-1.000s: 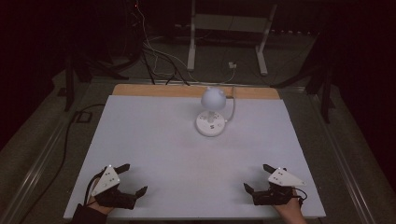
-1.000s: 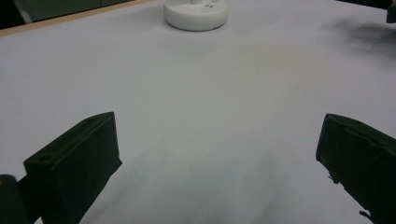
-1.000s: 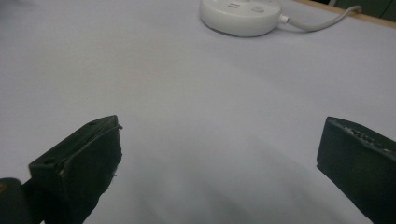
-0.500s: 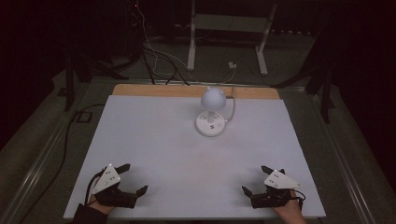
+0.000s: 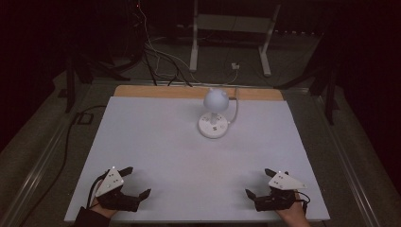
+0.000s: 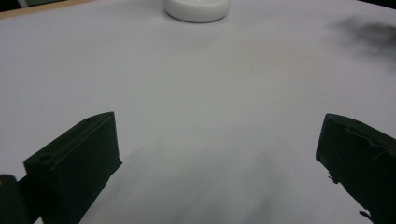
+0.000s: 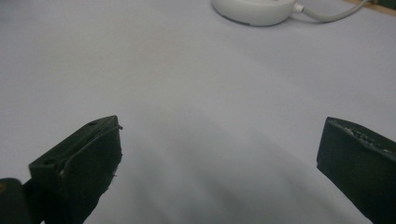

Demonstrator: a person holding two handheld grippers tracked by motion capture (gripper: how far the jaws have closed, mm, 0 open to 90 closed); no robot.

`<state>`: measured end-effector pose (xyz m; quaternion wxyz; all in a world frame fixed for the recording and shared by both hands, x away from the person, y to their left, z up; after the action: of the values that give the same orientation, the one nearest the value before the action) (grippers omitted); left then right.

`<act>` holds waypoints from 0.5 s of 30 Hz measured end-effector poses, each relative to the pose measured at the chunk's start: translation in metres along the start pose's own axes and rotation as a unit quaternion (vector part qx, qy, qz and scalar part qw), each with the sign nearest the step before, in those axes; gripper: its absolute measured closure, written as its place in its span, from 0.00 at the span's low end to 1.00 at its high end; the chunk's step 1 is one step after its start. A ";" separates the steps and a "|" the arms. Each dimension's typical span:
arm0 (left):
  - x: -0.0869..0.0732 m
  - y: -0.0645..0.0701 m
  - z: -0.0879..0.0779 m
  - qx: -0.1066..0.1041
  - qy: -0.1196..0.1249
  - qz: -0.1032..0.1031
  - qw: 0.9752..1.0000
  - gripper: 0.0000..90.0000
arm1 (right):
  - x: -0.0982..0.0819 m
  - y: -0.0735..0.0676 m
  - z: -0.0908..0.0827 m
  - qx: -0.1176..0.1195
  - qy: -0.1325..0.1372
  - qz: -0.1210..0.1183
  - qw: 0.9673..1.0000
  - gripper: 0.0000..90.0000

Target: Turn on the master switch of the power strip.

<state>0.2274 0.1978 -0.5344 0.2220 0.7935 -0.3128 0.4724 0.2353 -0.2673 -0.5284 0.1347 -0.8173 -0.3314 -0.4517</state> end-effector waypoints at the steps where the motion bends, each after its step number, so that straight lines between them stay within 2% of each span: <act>1: 0.000 0.000 0.000 0.000 0.000 0.000 1.000 0.00 | 0.000 0.000 0.000 0.000 0.000 0.000 1.000 0.00; 8: 0.002 0.001 0.000 -0.005 0.007 -0.001 1.000 0.00 | 0.008 -0.006 0.001 0.027 -0.001 0.007 1.000 0.00; 15: 0.001 0.003 0.002 -0.010 0.004 -0.001 1.000 0.00 | 0.023 -0.006 -0.005 0.025 0.017 0.006 1.000 0.01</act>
<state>0.2272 0.1940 -0.5340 0.2318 0.7899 -0.3155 0.4720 0.2367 -0.2562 -0.5069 0.1633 -0.8080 -0.3353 -0.4562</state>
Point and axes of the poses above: each handheld gripper's, and its own axes: z roughly forward along the jaws, x roughly out of its top, y roughly to its right, the point moved 3 cm from there along z, roughly forward along the jaws
